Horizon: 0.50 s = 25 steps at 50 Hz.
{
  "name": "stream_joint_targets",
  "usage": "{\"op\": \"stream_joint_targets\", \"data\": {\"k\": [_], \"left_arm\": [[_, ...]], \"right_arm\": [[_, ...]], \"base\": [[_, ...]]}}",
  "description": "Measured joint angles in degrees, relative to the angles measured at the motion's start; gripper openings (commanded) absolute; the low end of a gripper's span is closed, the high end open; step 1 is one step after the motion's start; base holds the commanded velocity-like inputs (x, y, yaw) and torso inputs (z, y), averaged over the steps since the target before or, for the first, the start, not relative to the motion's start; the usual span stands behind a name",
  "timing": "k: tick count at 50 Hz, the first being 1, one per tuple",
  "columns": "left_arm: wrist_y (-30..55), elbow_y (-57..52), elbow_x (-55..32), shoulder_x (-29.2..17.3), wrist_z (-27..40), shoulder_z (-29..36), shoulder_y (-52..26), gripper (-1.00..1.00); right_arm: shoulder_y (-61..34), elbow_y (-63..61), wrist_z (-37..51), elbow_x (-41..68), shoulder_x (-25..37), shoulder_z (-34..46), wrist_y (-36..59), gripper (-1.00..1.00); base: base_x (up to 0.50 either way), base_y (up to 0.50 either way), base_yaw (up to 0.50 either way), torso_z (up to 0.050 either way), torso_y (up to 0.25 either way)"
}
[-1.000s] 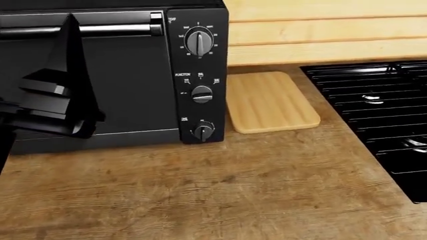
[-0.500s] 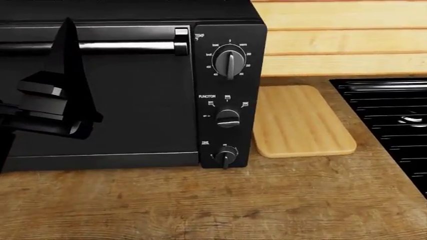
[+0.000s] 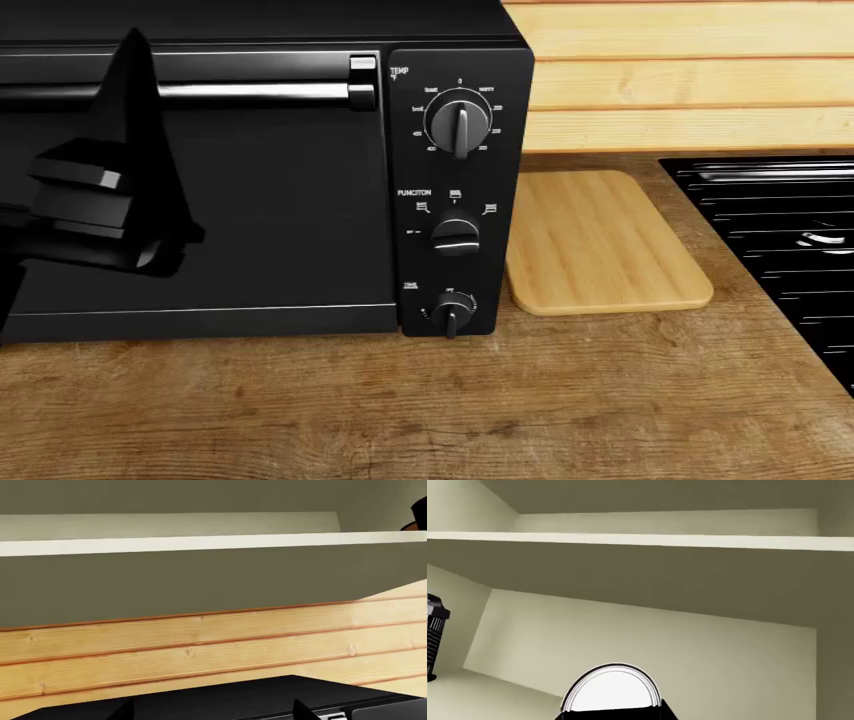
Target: Pick the cans from the counter and place them in their designated side in the cabinet.
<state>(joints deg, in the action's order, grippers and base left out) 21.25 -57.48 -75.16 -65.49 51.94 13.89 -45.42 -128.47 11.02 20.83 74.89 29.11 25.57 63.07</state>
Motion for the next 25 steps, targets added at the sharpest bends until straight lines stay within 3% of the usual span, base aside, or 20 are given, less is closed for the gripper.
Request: {"op": "stream_joint_targets", "data": {"k": [14,25], "left_arm": [[0.8,0.0,0.0,0.7,0.2,0.9,-1.1,1.0],[0.7,0.1,0.4,0.9,0.0,1.2,-0.8,1.0]], "right_arm": [[-4.8,15.1,-21.2,-44.3,-16.1,-16.6,7.5,-1.0],[-5.6,25.0,-28.8,-62.7,-22.3,-22.6,11.7,-1.0]], "base": [[0.0,0.0,0.0,0.001,0.001],[0.0,0.0,0.0,0.0,0.001]]}}
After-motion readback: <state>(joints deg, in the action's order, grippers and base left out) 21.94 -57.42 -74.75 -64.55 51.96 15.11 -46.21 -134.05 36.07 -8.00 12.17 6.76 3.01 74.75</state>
